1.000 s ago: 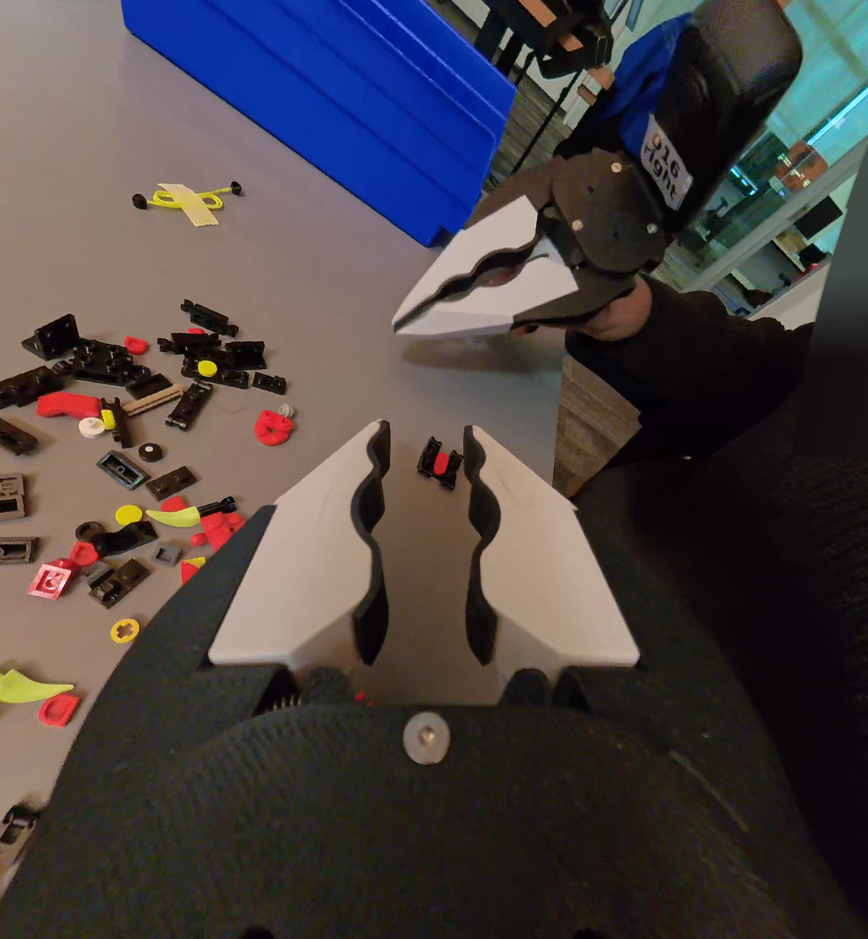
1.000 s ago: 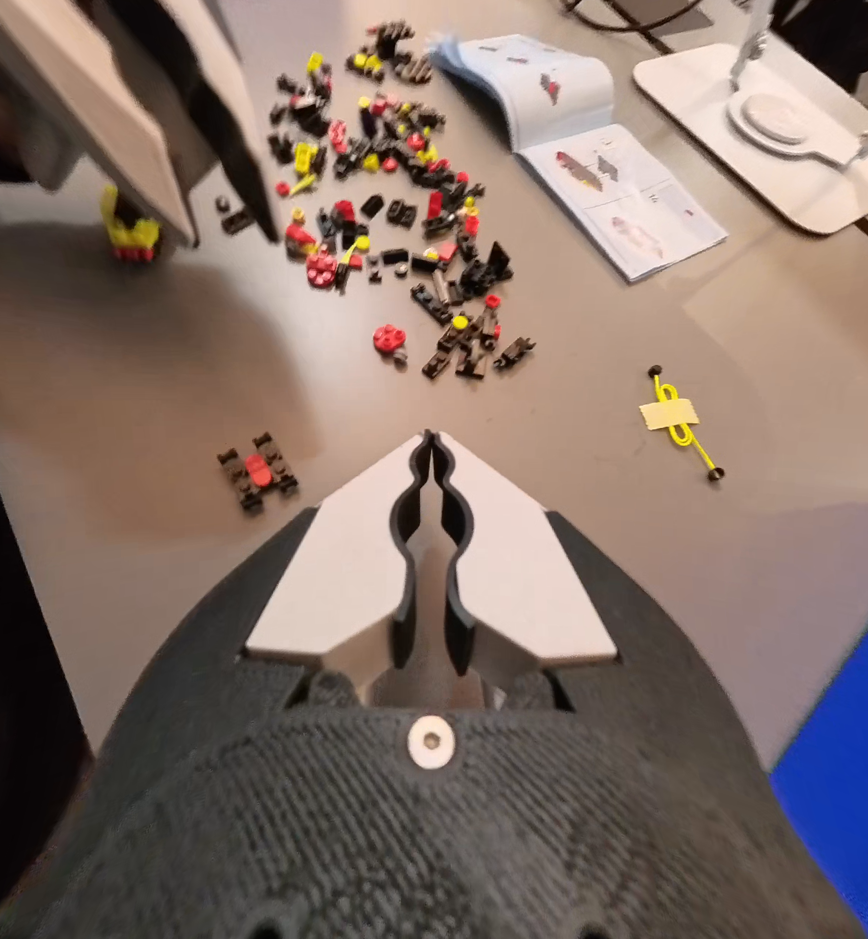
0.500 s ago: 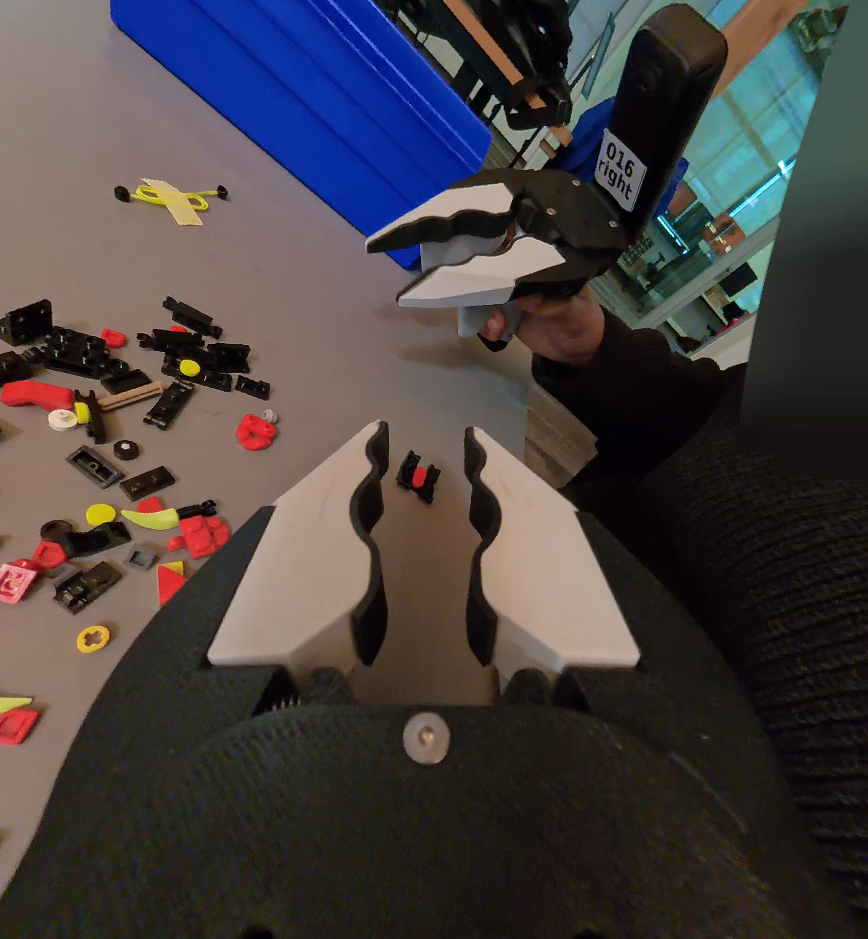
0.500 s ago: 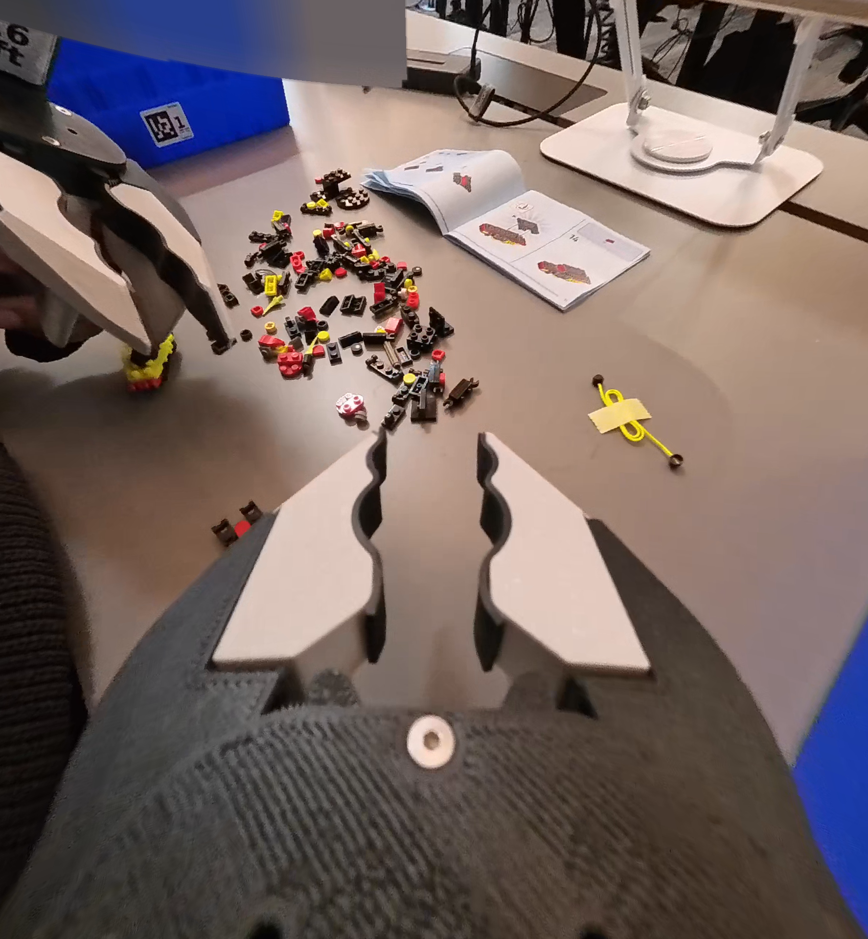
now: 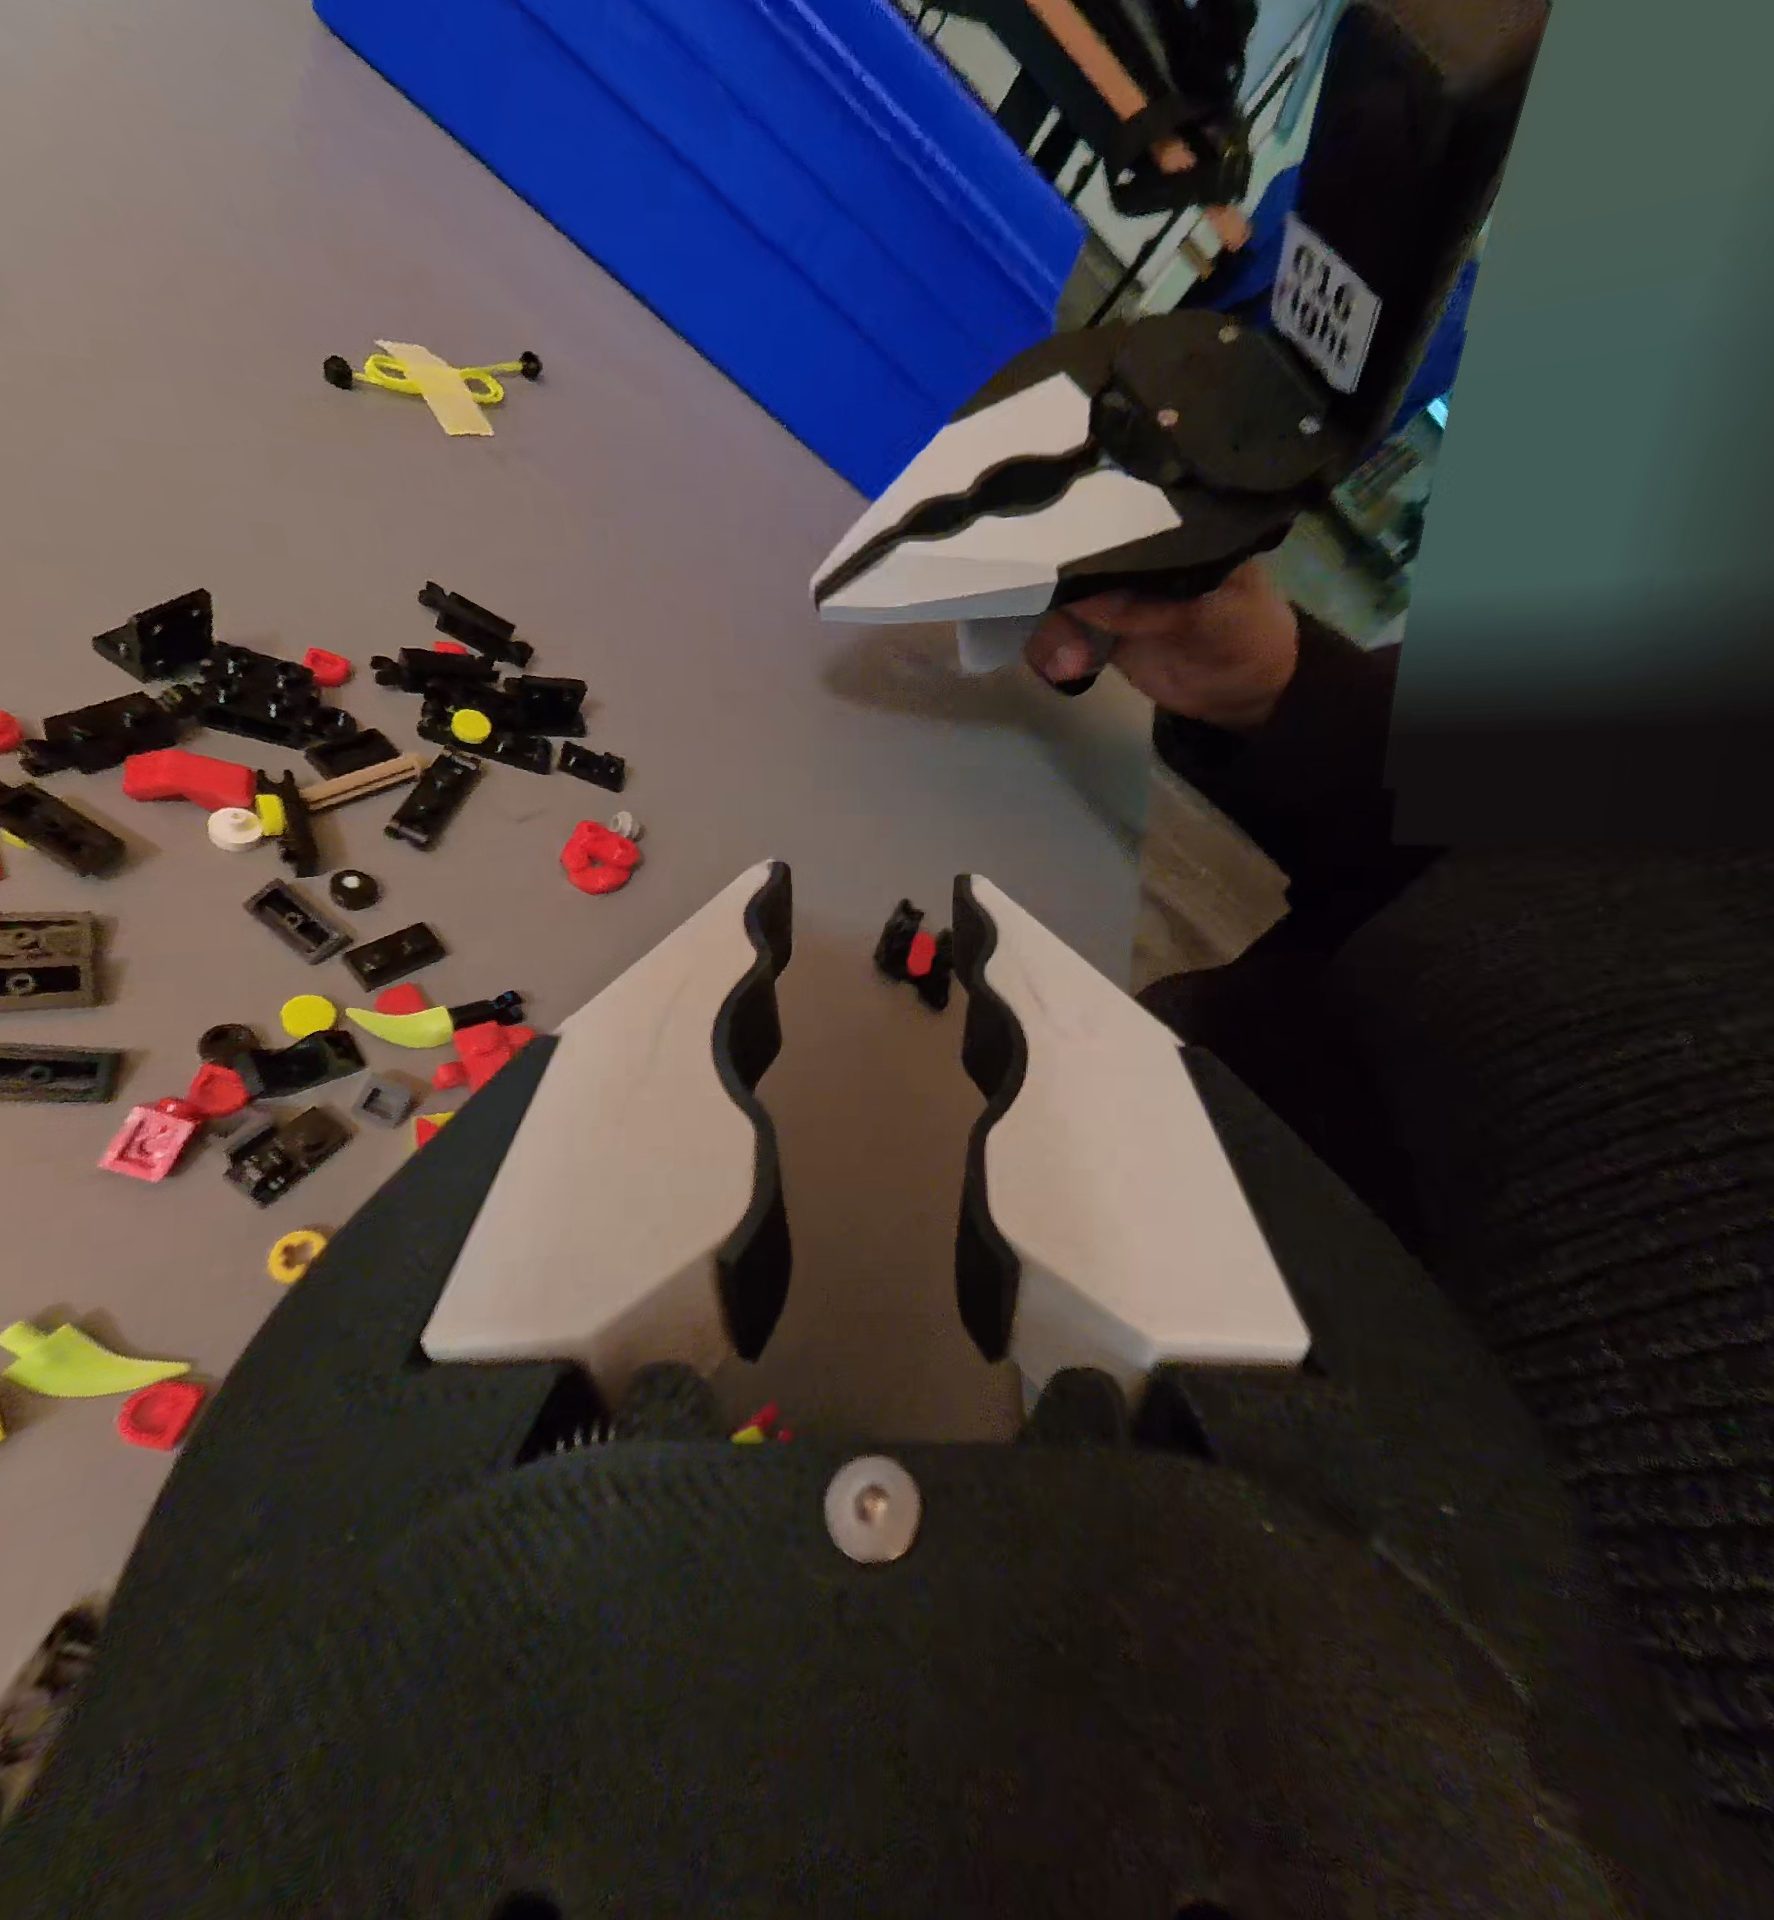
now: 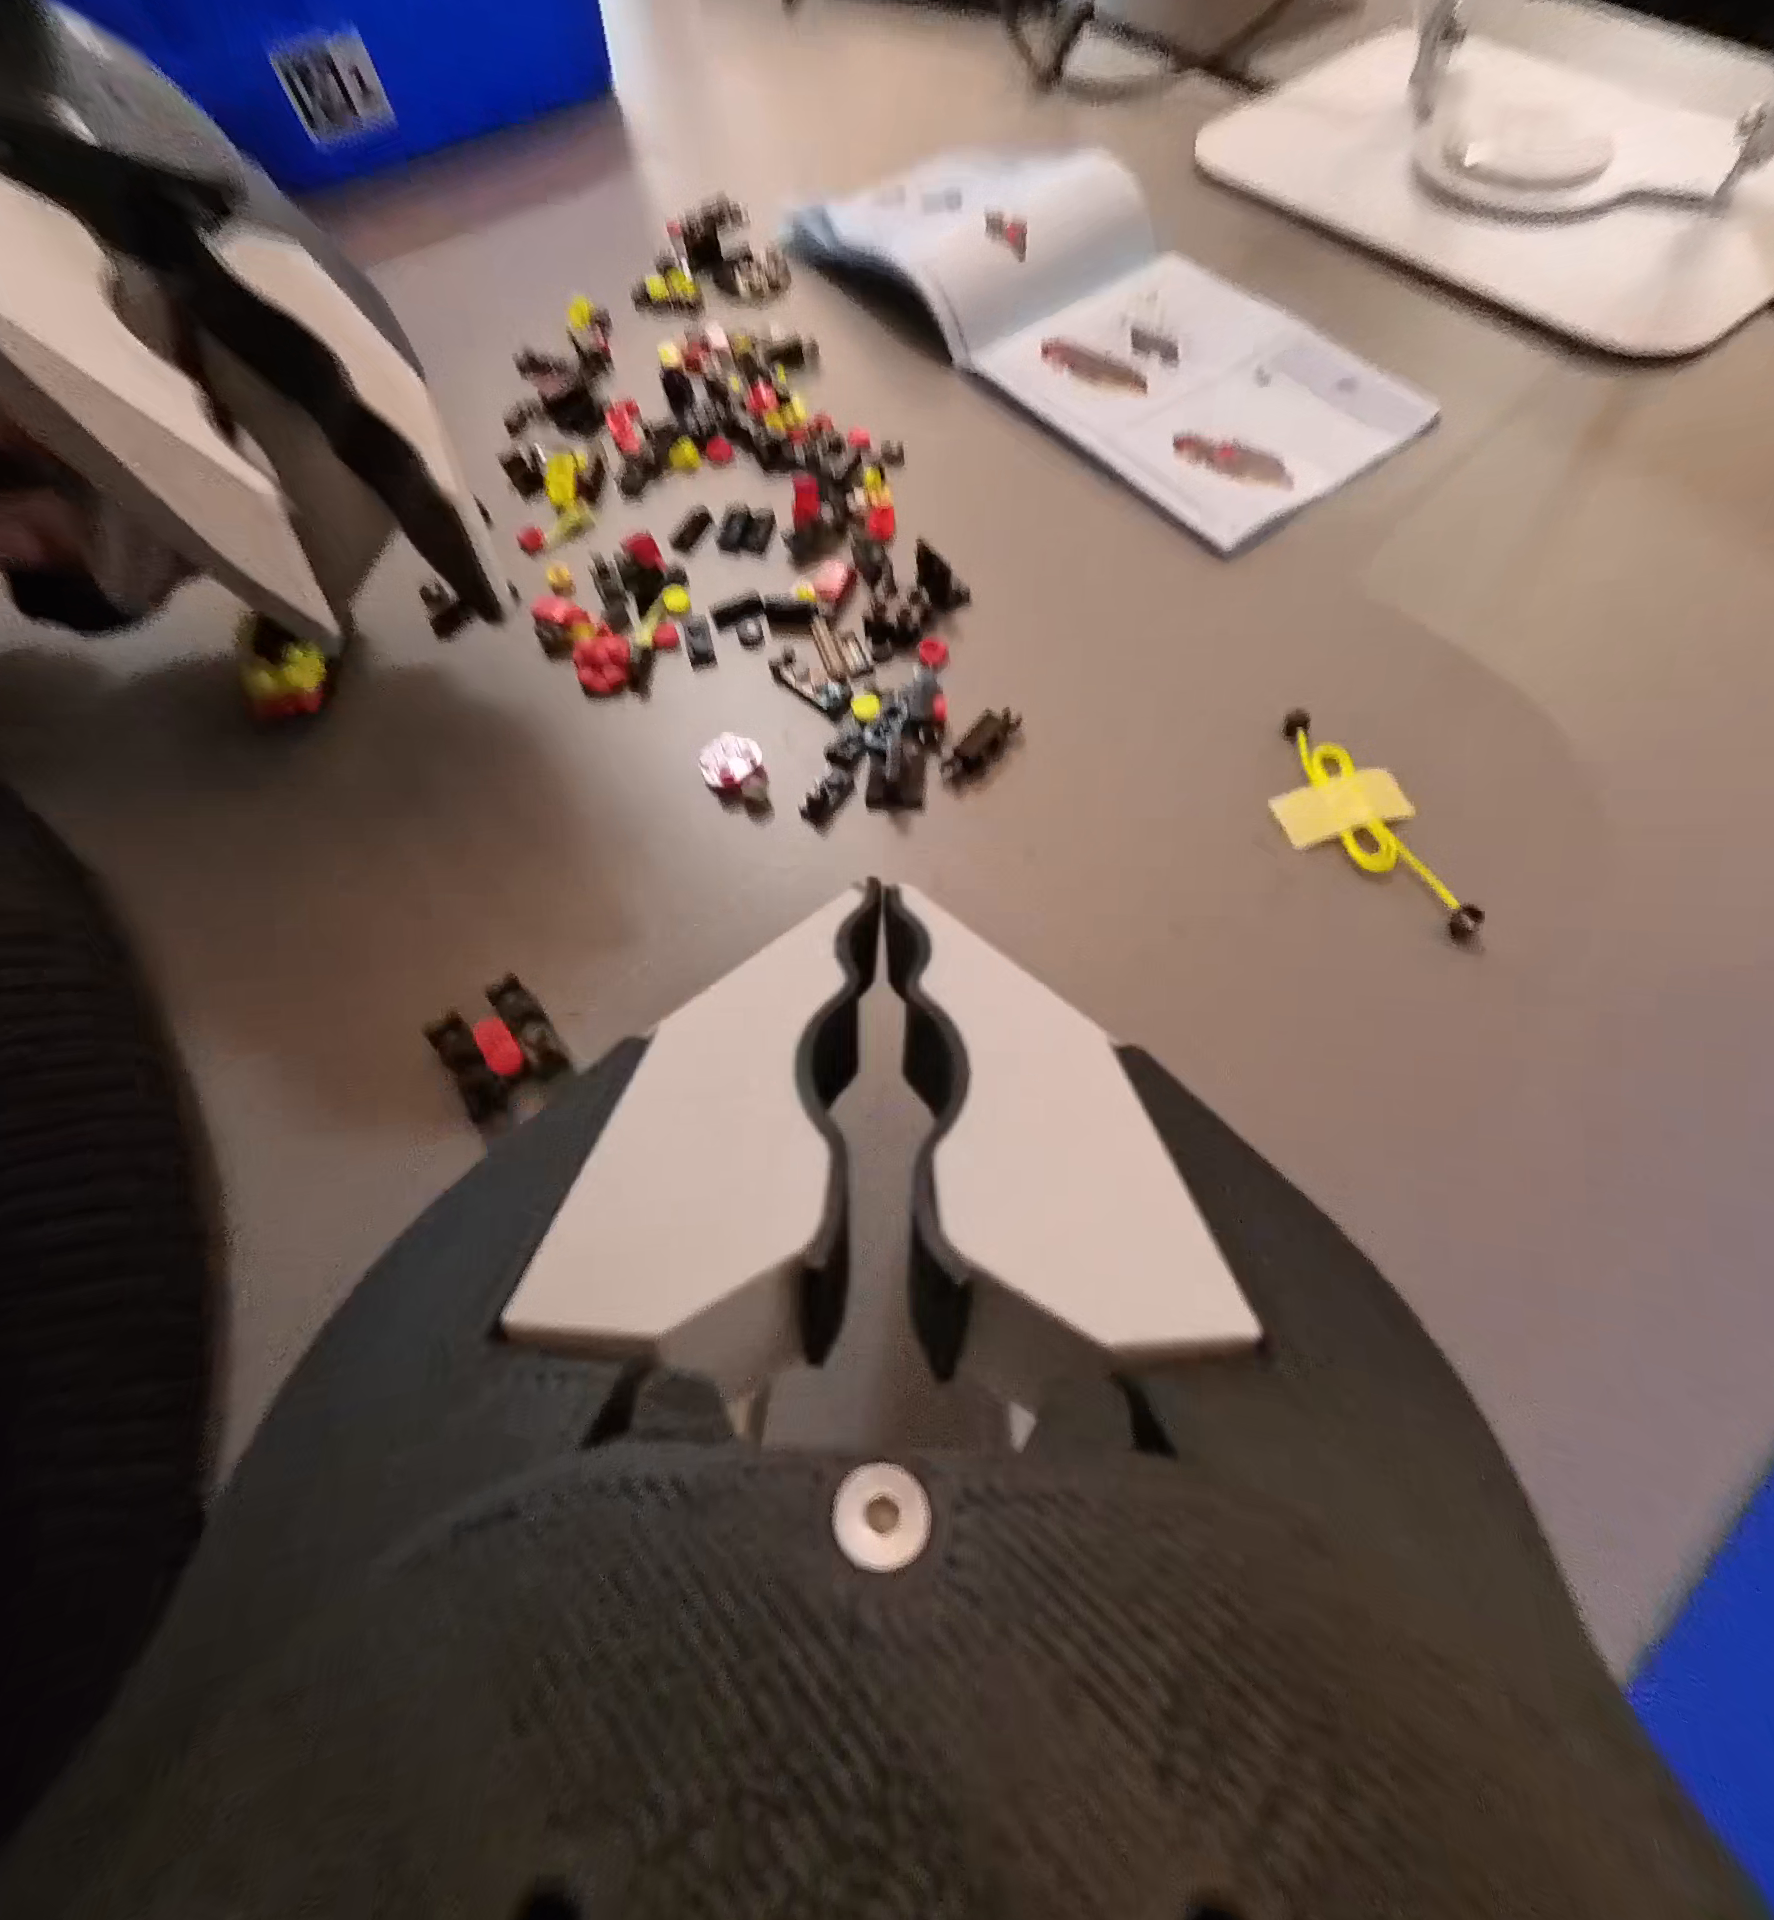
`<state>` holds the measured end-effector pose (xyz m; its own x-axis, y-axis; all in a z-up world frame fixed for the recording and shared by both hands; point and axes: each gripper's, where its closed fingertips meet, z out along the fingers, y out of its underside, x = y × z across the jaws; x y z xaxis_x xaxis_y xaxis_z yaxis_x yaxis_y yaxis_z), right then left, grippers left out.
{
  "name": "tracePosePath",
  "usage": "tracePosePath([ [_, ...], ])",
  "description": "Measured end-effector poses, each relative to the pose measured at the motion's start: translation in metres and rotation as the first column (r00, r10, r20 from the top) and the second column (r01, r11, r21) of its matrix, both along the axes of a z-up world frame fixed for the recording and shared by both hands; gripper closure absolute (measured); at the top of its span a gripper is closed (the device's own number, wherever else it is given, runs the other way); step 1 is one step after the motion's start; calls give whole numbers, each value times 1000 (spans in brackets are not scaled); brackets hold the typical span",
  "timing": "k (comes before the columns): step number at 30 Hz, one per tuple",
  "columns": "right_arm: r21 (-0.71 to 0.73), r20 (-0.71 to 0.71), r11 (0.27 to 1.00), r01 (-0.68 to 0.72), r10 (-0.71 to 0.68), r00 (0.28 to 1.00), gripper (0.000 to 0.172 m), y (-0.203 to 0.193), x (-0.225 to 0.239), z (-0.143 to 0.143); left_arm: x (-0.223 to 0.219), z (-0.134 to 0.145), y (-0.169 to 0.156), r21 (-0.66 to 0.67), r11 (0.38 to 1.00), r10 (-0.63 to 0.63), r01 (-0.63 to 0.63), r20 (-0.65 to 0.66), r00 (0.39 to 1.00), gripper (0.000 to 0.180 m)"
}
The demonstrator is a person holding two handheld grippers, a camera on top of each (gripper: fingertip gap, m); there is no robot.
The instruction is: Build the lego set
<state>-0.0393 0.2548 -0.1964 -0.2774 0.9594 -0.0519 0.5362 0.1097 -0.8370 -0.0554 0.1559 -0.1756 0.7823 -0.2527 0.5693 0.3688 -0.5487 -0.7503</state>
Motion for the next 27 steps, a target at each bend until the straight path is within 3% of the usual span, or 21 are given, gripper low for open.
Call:
tracePosePath([
  [3,27,69,999,28,-30,997,172,9,3,-14,-1,-9,0,-32,999,-6,4,-55,998,151],
  [11,68,95,997,43,-50,994,171,17,1,-24,-6,-18,3,-70,998,1,1,22,1000,151],
  [15,22,122,999,35,-38,992,162,13,0,-29,-6,-22,4,-86,996,-1,5,47,999,151],
  [27,-19,134,999,31,-28,991,159,11,-1,-32,-9,-19,6,-72,997,13,-7,84,996,152],
])
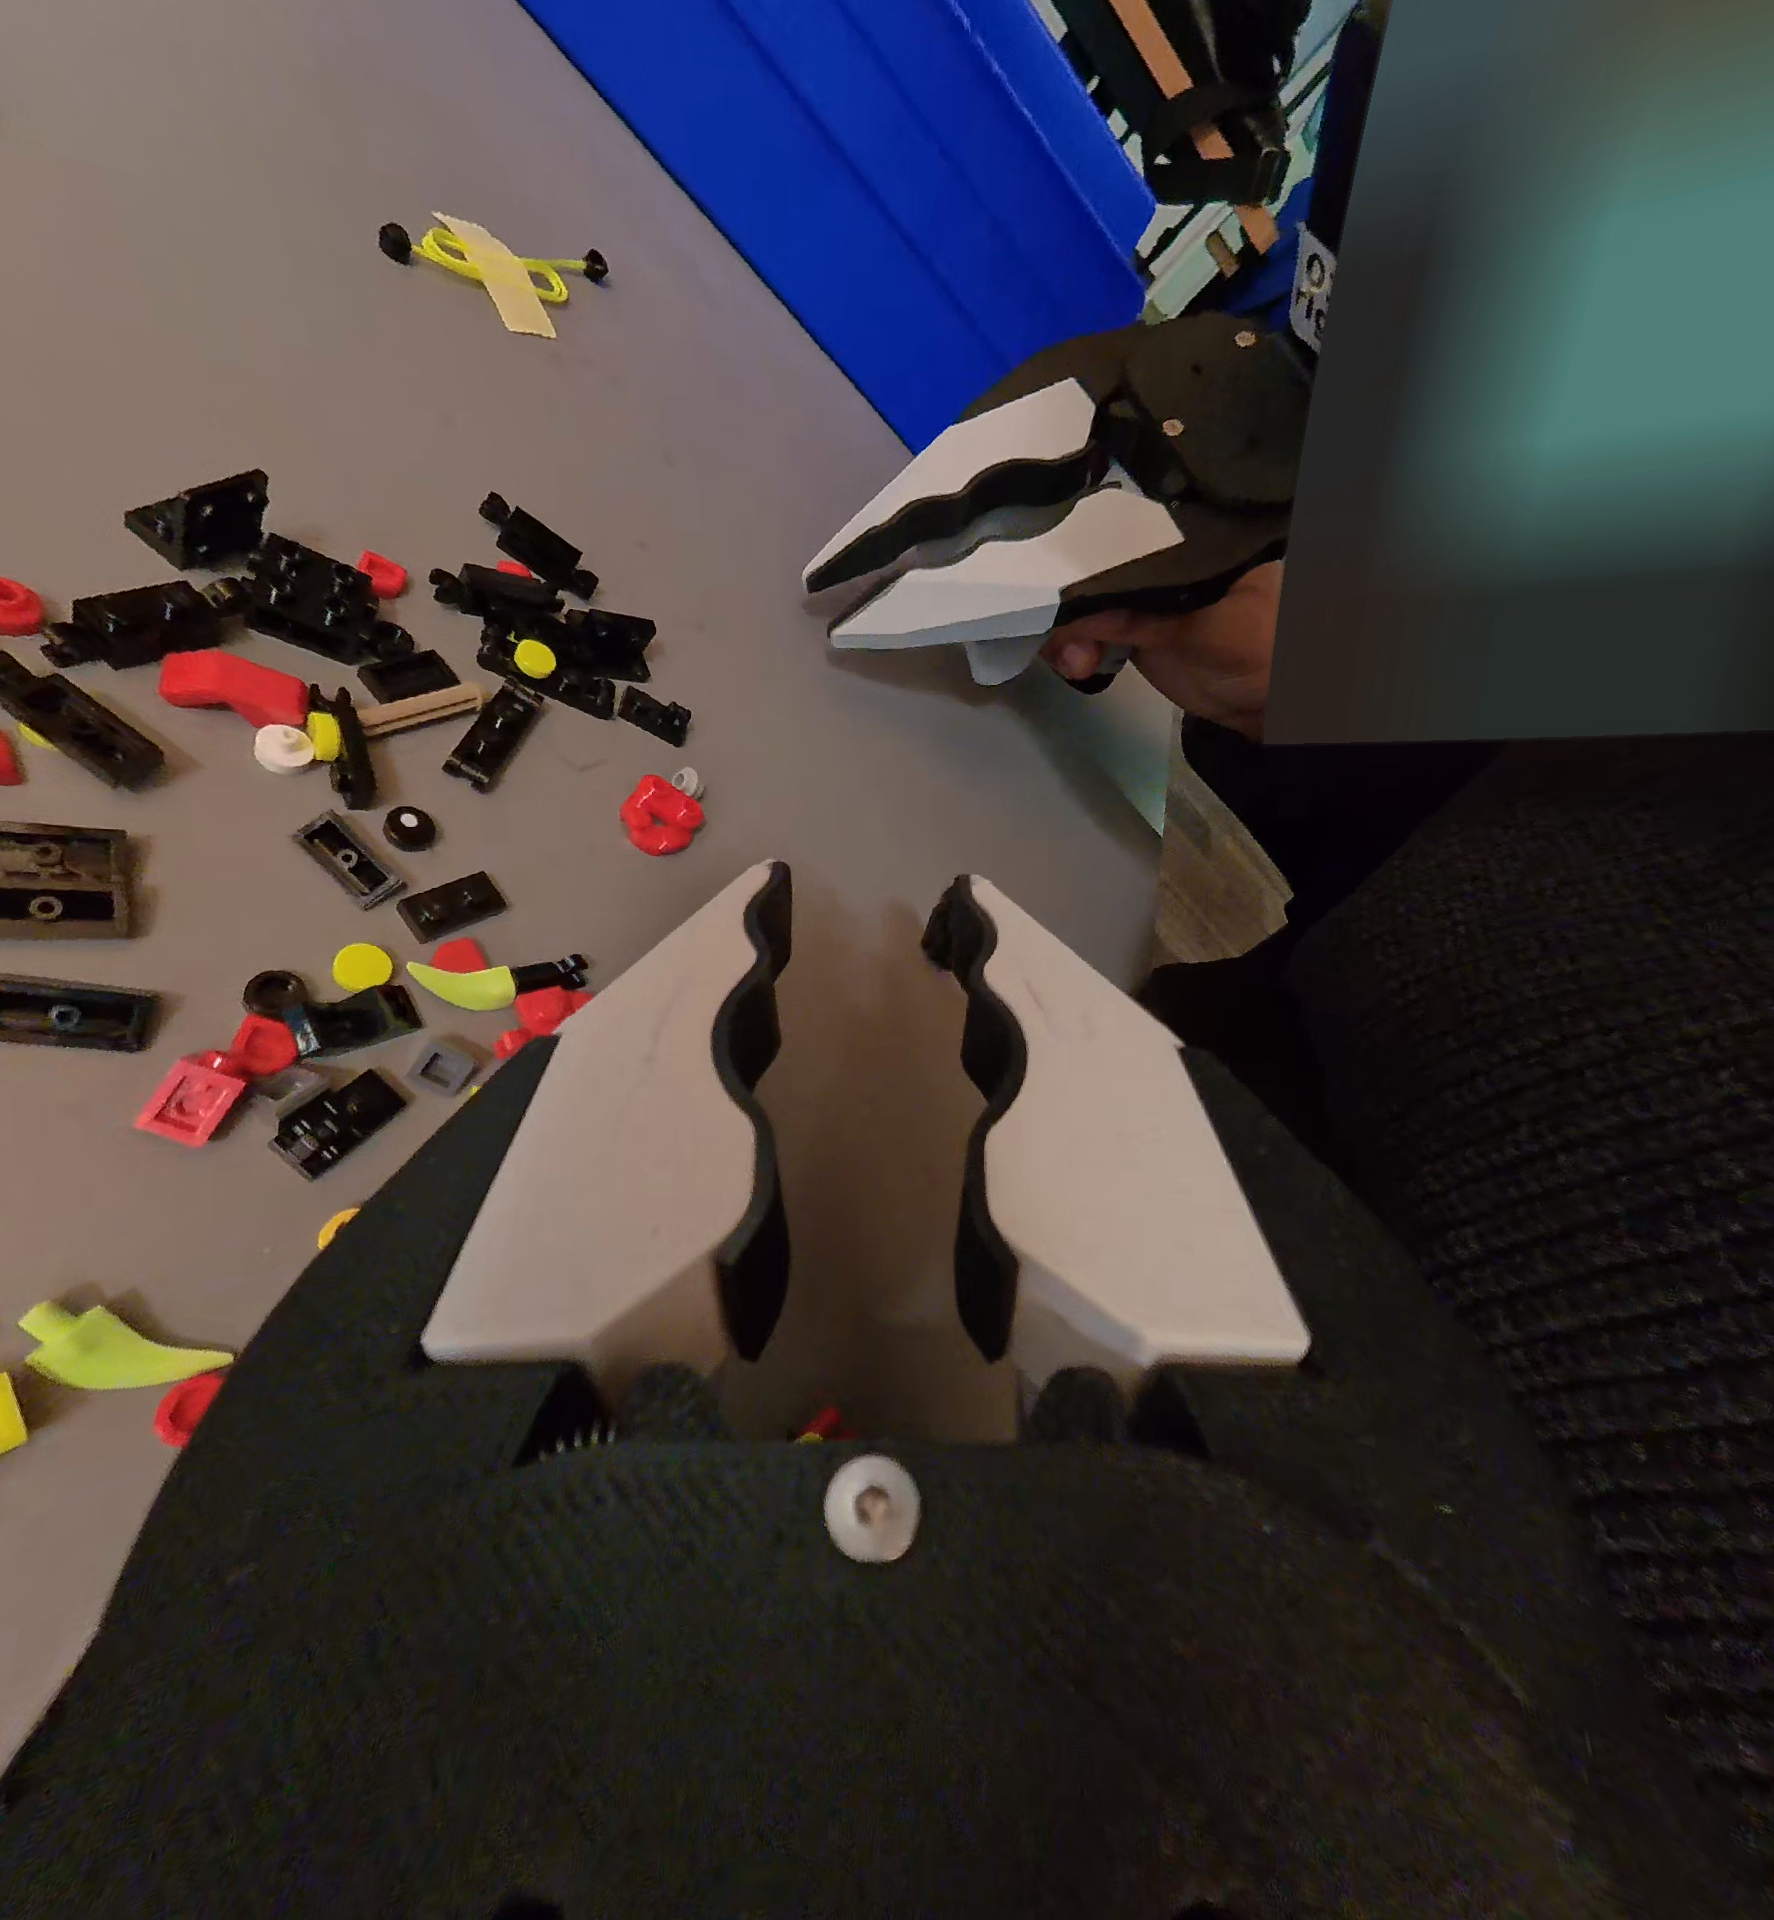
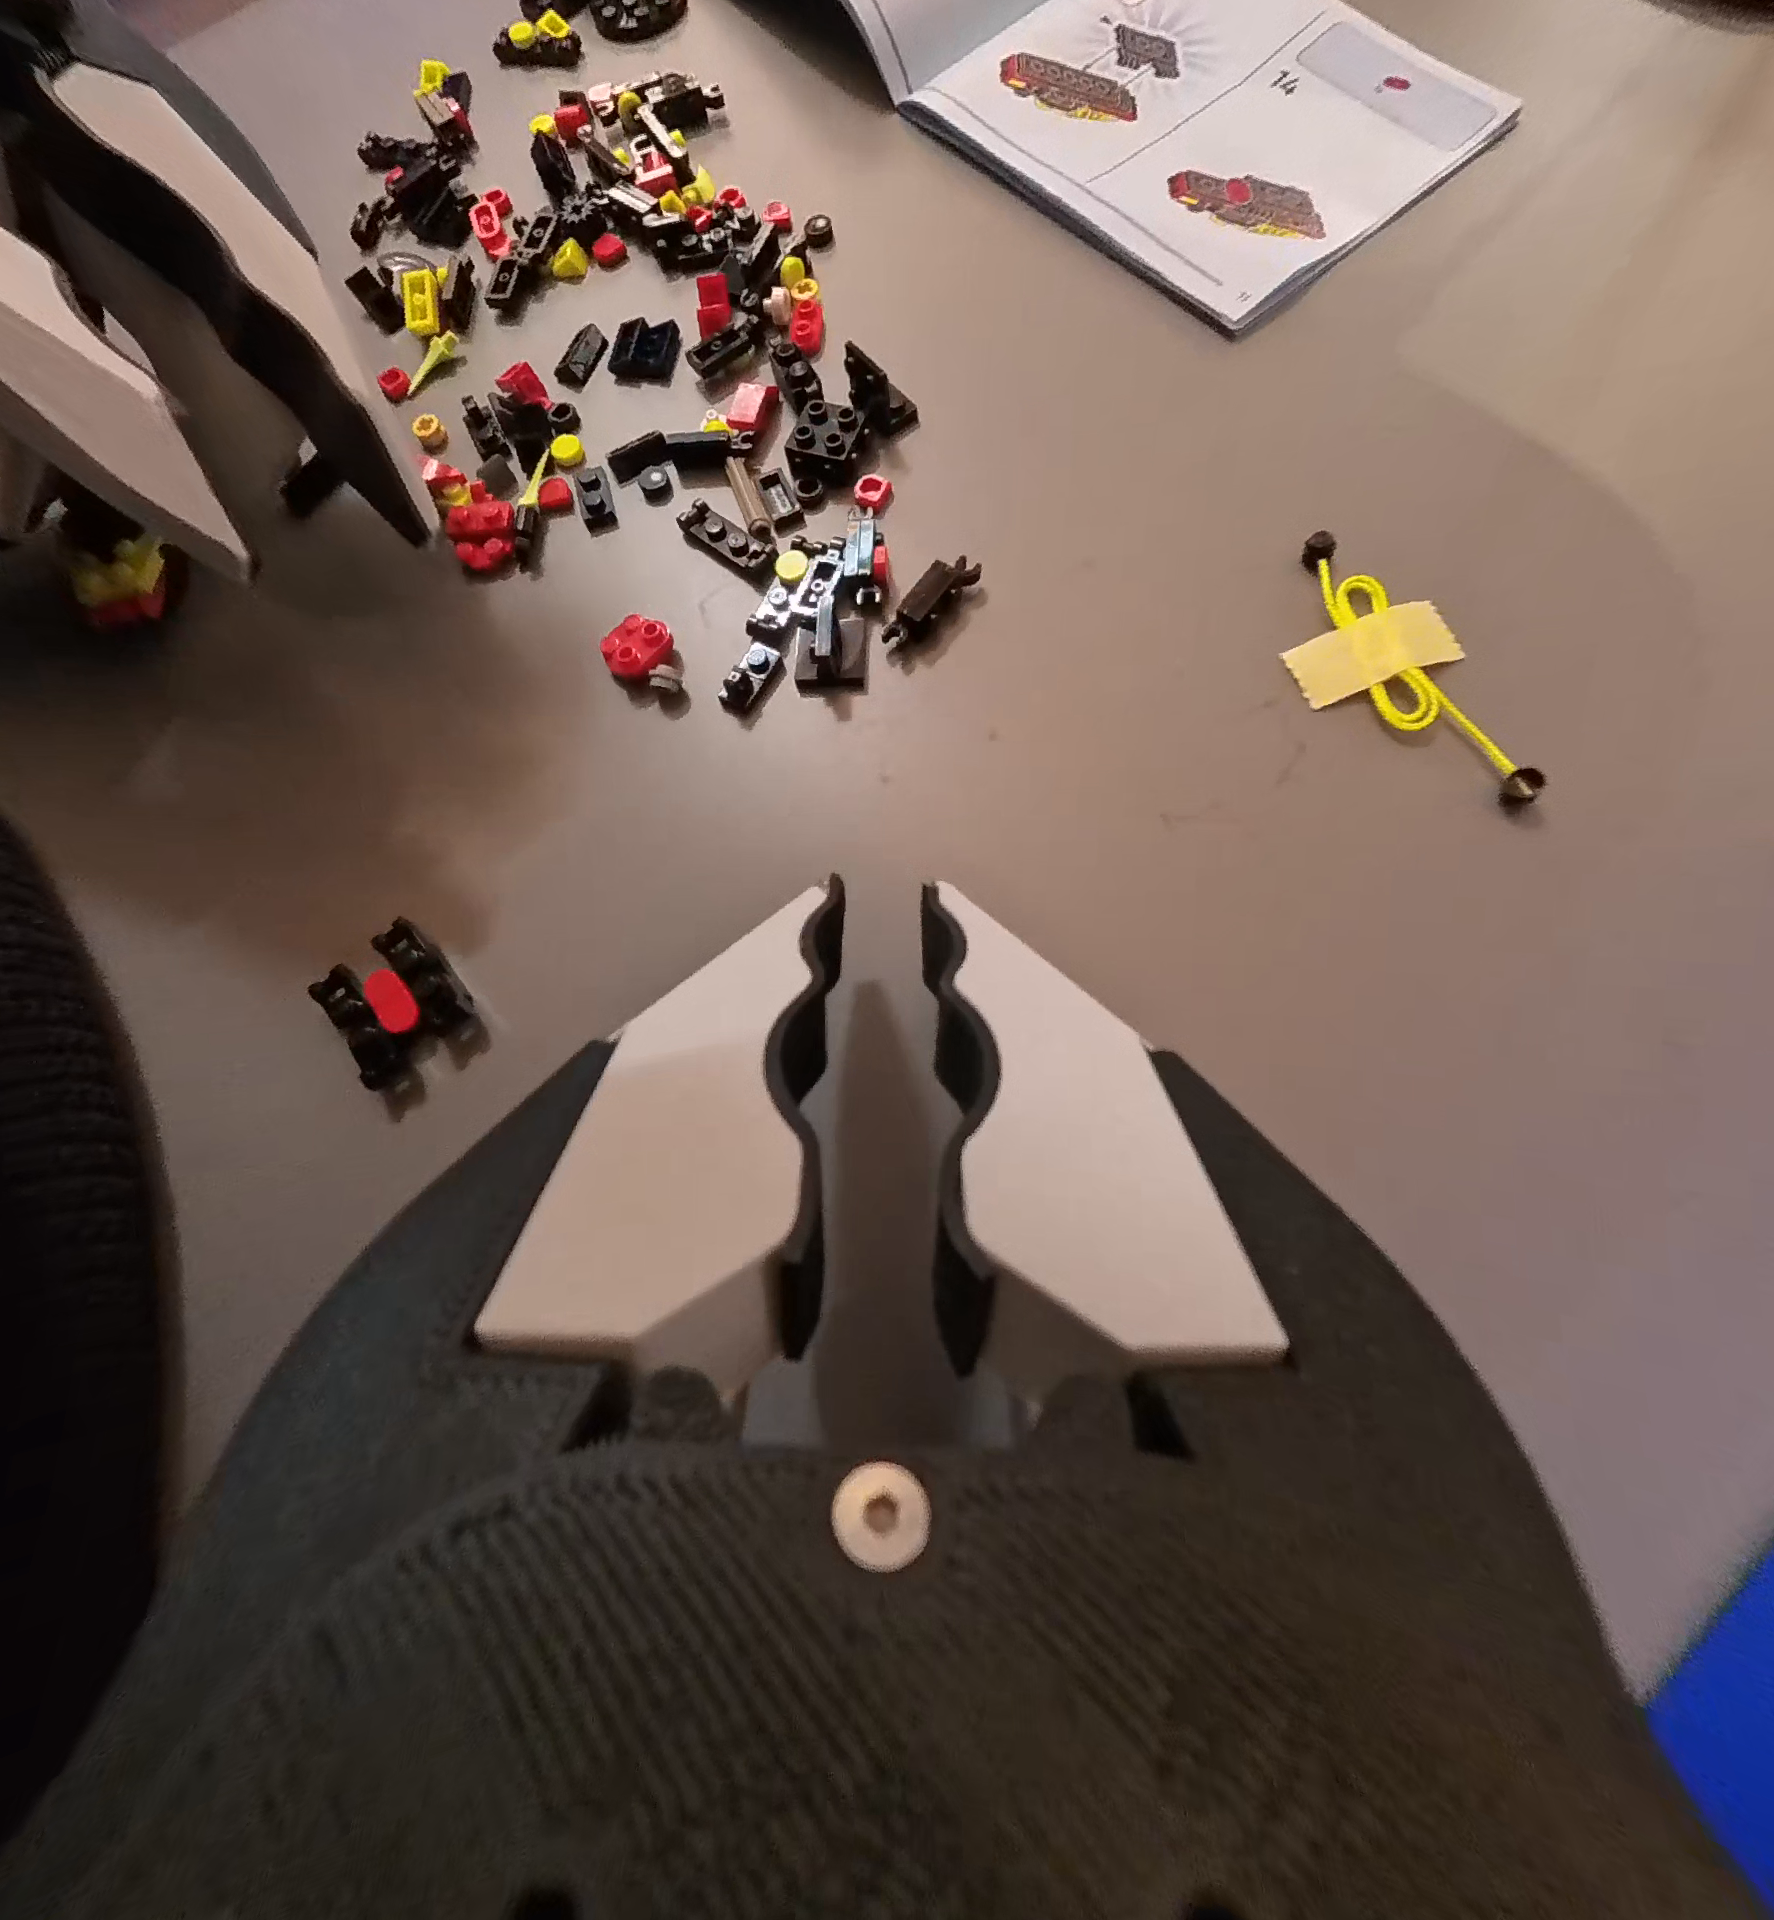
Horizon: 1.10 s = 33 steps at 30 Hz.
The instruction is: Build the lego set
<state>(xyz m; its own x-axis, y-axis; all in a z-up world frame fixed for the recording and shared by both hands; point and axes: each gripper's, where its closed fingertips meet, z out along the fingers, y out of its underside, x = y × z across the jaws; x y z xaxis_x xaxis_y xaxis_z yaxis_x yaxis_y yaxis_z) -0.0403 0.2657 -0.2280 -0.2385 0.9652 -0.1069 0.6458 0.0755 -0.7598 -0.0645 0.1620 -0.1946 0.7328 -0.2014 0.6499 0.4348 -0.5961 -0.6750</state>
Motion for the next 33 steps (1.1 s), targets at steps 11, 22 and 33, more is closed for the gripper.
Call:
tracePosePath([
  [11,-14,-14,1000,3,-3,1000,153,-1,-1,5,16,52,-12,174,981,-142,88,324,935,156],
  [22,-21,-51,999,-26,25,998,152,-8,-1,14,-81,45,-52,134,985,122,-108,-98,988,153],
  [33,-92,-177,991,-100,83,981,151,-27,-10,49,-40,-37,-105,-223,963,-236,150,-437,868,144],
])
